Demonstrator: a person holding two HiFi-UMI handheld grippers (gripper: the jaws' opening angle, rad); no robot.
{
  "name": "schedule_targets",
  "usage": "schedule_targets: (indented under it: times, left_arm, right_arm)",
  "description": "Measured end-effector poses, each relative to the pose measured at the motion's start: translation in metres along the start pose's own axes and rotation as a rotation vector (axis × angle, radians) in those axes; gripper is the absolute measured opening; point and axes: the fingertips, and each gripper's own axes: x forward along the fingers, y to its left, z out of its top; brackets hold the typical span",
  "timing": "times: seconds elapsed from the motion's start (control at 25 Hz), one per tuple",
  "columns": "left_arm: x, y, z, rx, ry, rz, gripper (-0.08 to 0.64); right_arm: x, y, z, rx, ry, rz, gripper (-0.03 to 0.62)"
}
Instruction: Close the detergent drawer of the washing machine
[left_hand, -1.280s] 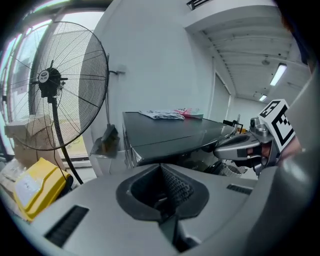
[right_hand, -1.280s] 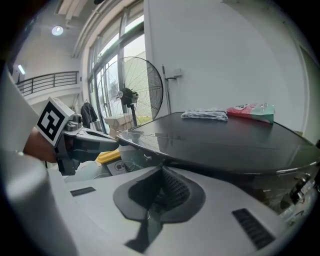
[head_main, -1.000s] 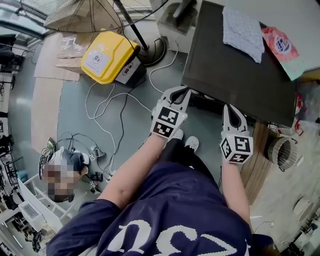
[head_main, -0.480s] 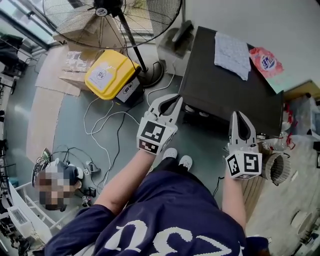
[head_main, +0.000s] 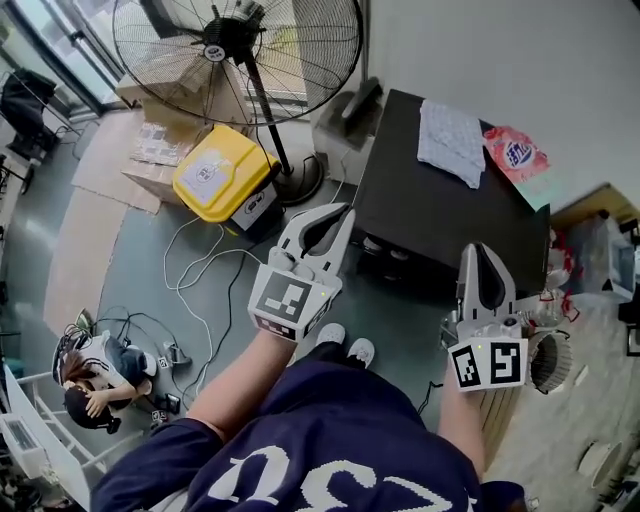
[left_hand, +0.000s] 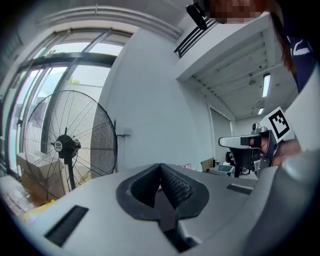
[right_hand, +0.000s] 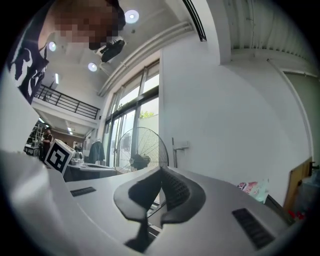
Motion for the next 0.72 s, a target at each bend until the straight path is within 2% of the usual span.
schedule_targets:
  times: [0.2,0.4,0.56,0.72]
  left_arm:
    - [-0.009,0.001,0.014,0.032,-0.004,0.036,0.018]
    - [-0.010,-0.002,0.020,0.039,-0.071,0.040,0.018]
    - [-0.012,-0.002,0.017,0.037,-0.064,0.040,0.018]
    - [-0.011,-0.001,0.012,0.037,-0.005,0.059,0.018]
  right_arm:
    - [-0.004,0.002,0.013,-0.024,-0.002,-0.016,0.014]
    - [-0.008,-0.002,0.017,-0.032,-0.012,-0.029,0.014]
    - [-0.009,-0.002,0.015,-0.037,-0.012,-0.036,0.014]
    - [-0.010,-0.006,0.017,-0.045,-0.015,-0.041,0.014]
